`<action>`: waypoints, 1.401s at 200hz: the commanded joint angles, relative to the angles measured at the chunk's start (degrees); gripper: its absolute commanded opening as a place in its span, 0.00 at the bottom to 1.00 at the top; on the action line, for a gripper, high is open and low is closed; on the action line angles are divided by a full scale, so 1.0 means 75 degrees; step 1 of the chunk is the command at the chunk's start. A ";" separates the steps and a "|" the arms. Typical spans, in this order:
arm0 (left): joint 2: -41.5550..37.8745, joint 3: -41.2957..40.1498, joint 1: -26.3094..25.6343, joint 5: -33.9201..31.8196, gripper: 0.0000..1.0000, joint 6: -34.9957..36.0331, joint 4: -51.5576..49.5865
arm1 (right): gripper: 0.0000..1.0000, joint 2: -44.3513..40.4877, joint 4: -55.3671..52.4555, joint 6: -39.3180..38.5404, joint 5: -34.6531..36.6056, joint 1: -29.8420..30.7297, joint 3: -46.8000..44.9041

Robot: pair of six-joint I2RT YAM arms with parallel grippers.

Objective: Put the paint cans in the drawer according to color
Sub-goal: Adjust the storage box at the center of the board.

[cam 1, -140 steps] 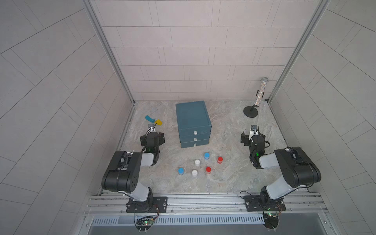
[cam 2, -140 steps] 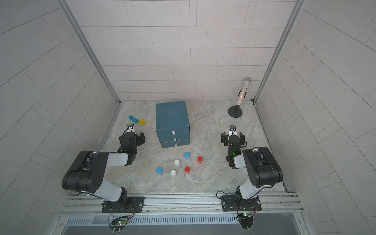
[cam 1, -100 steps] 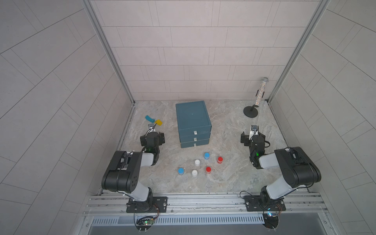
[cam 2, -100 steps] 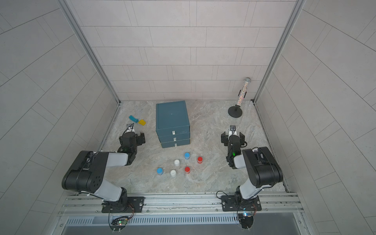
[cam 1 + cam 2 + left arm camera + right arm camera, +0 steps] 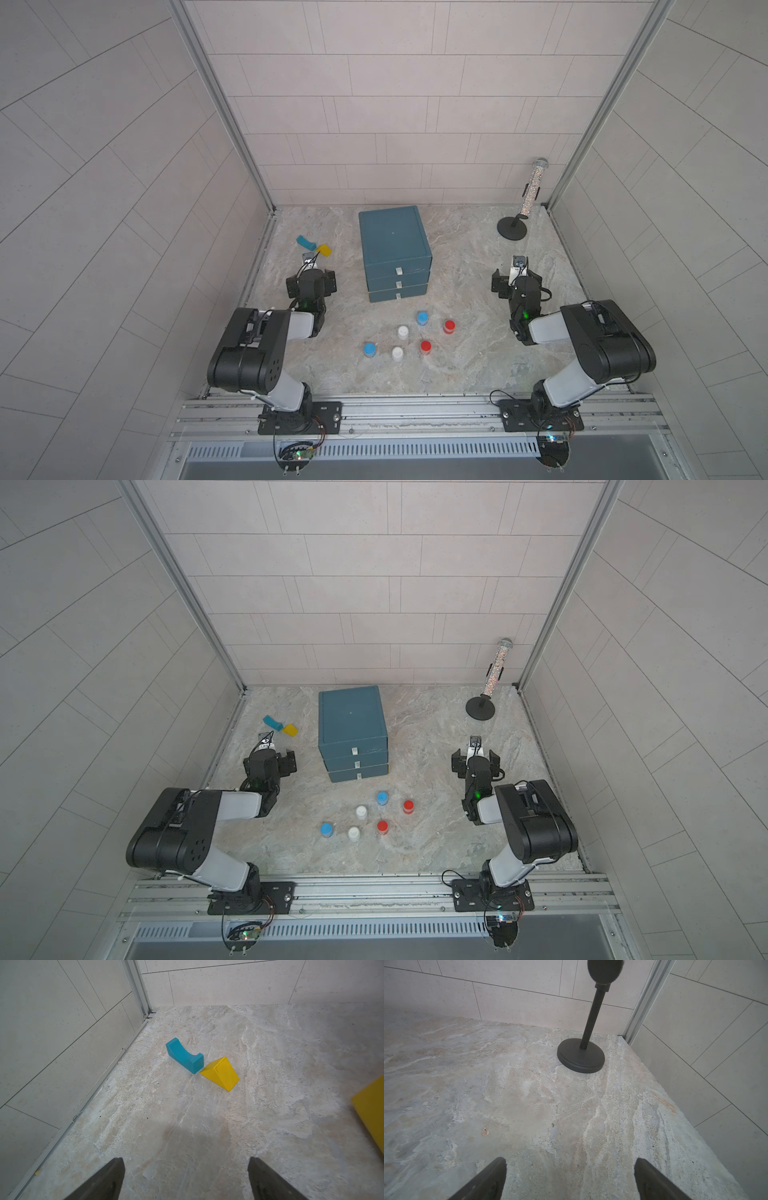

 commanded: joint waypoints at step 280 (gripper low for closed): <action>0.0035 0.7349 -0.0671 0.6229 1.00 -0.2997 -0.9930 | 0.81 -0.2662 -0.7816 0.6183 -0.4527 0.4249 0.4357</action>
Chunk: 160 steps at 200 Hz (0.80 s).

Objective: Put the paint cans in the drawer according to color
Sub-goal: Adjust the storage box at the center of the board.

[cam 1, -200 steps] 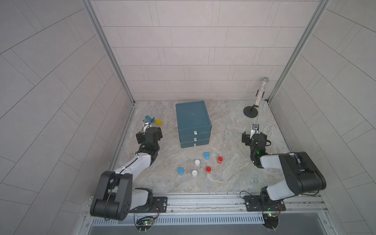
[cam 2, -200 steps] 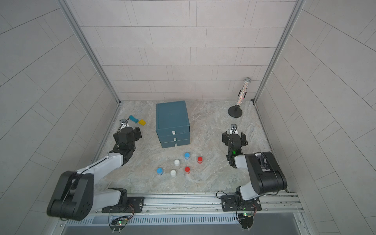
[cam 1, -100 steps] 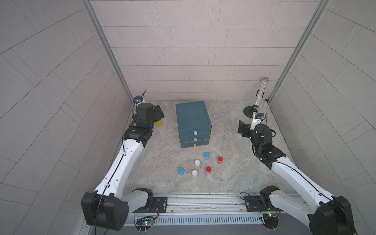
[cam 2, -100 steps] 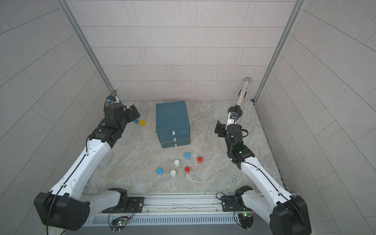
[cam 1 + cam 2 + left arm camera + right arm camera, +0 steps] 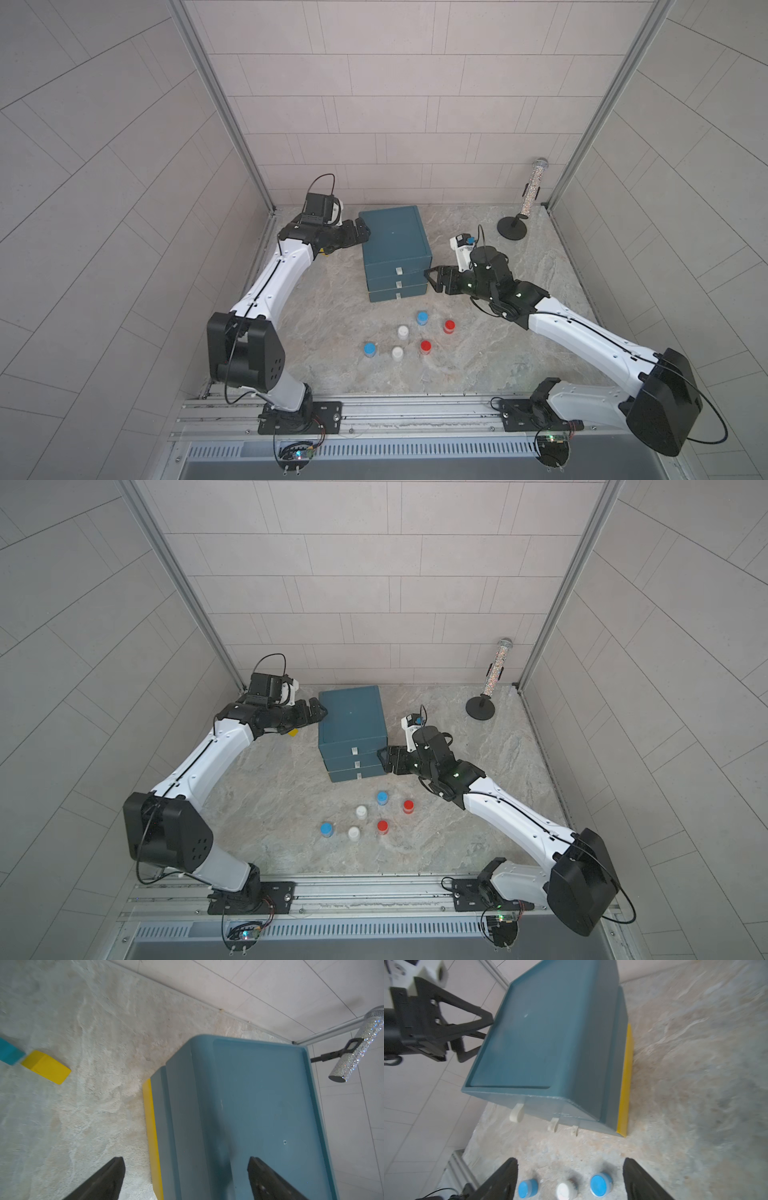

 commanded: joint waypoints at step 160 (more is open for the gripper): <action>-0.0195 -0.0771 -0.0040 0.1203 0.98 -0.0444 0.0508 | 0.70 0.1823 0.1158 0.0806 -0.1596 -0.0900 0.1320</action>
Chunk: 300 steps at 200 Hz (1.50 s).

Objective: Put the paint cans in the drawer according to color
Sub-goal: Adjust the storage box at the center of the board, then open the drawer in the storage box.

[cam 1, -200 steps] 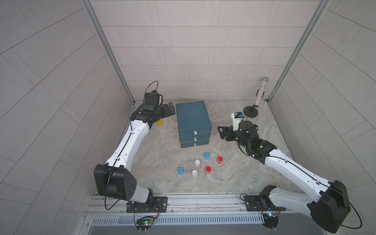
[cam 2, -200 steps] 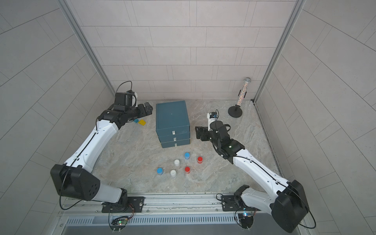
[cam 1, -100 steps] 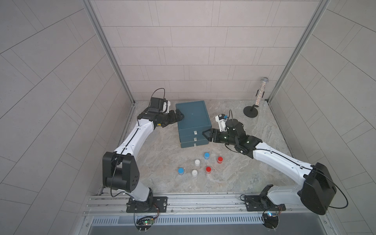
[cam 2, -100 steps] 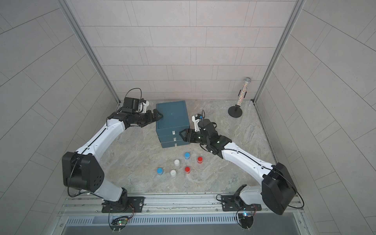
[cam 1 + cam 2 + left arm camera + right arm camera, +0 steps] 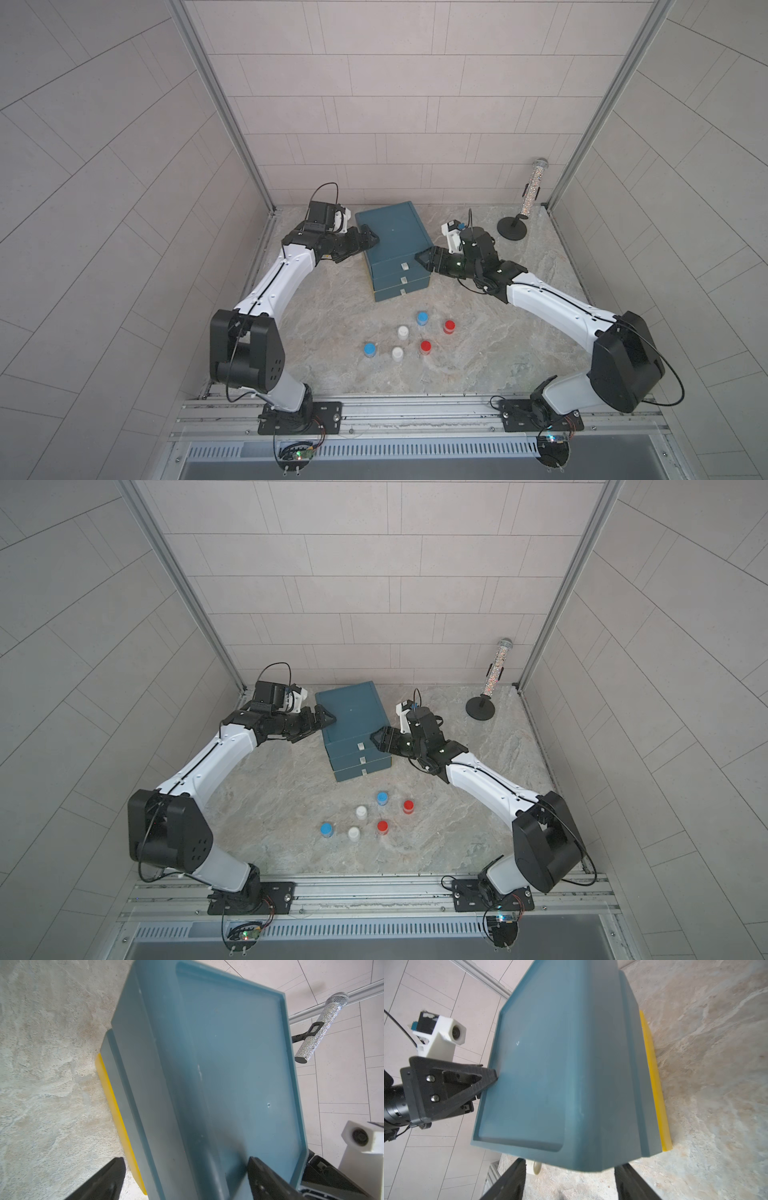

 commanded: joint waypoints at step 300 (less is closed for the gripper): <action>-0.0072 -0.0238 -0.0037 0.0177 0.92 -0.0209 -0.0025 | 0.11 0.0797 0.3643 0.1956 -0.0206 0.0786 -0.0941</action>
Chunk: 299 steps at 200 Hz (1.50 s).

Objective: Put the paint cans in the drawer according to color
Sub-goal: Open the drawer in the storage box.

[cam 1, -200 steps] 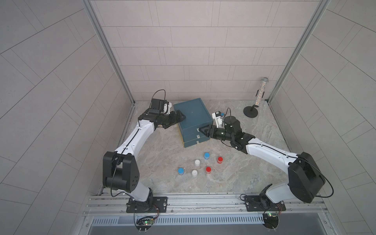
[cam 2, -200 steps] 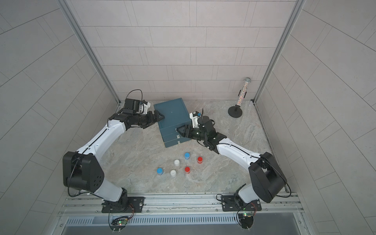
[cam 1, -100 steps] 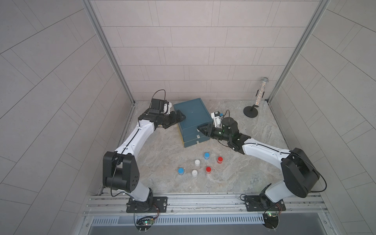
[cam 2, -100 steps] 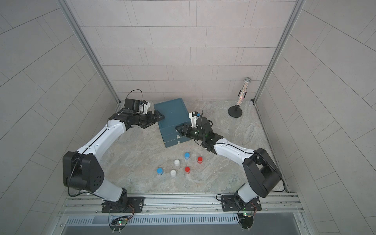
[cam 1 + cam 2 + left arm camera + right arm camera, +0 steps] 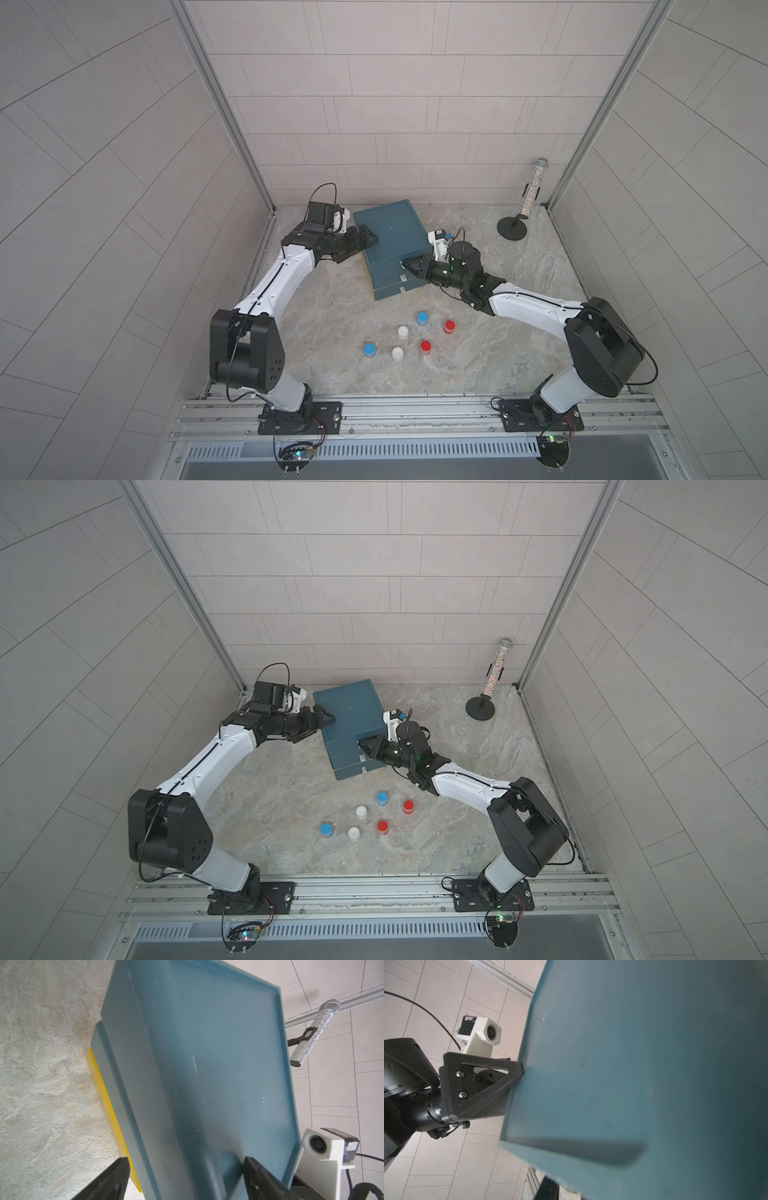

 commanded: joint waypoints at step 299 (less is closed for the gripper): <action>0.0105 -0.0166 -0.0037 -0.0136 0.92 0.0056 -0.0220 | 0.48 -0.3352 -0.4530 -0.2281 0.1703 0.0467 -0.0522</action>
